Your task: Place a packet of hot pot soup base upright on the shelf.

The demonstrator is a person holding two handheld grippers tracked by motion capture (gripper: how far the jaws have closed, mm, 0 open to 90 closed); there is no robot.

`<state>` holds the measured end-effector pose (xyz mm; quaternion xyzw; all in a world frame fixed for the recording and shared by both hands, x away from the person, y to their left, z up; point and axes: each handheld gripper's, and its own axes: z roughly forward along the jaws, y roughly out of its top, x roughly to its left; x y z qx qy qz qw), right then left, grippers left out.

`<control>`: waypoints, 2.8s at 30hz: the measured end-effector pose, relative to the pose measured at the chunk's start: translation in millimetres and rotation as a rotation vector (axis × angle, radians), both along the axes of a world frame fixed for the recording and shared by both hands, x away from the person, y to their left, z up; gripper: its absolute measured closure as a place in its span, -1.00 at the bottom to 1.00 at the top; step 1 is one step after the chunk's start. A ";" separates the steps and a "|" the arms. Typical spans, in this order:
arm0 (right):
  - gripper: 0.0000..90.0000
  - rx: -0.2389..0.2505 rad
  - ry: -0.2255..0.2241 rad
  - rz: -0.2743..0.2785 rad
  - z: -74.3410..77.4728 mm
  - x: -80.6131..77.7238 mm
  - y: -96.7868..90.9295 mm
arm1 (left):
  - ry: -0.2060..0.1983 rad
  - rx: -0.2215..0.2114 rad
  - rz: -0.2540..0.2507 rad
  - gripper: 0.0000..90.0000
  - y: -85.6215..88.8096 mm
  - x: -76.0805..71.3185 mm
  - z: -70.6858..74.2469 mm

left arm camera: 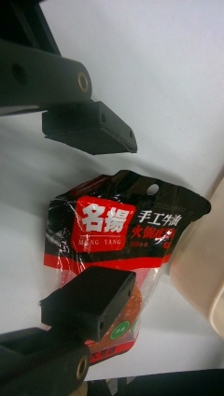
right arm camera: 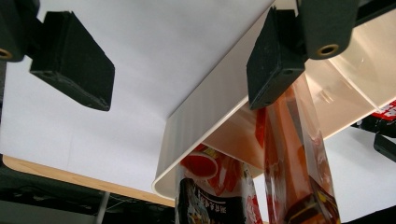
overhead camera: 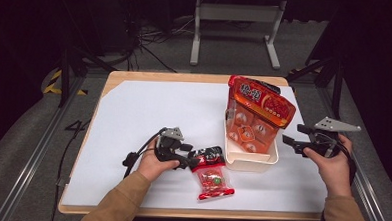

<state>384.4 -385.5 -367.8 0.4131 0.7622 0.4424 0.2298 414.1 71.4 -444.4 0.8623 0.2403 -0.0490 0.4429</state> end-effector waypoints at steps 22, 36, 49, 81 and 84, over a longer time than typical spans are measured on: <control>-0.46 0.015 0.009 0.003 -1.5 0.7 -0.1 | 0.058 0.009 -0.008 0.49 -1.8 3.3 -11.5; -0.40 0.022 0.009 0.001 -1.1 0.2 -0.8 | 0.020 -0.009 0.015 0.99 2.3 -3.0 5.0; -0.36 0.027 -0.006 -0.002 1.4 -1.2 -2.8 | -0.086 -0.064 -0.025 1.00 14.9 -19.4 46.0; -0.35 0.041 -0.012 -0.019 -0.8 -0.3 -7.7 | -0.273 -0.110 -0.089 1.00 27.8 -47.7 111.5; -0.35 0.044 -0.013 -0.021 -0.9 -0.2 -8.7 | -0.280 -0.113 -0.097 1.00 27.4 -47.8 116.0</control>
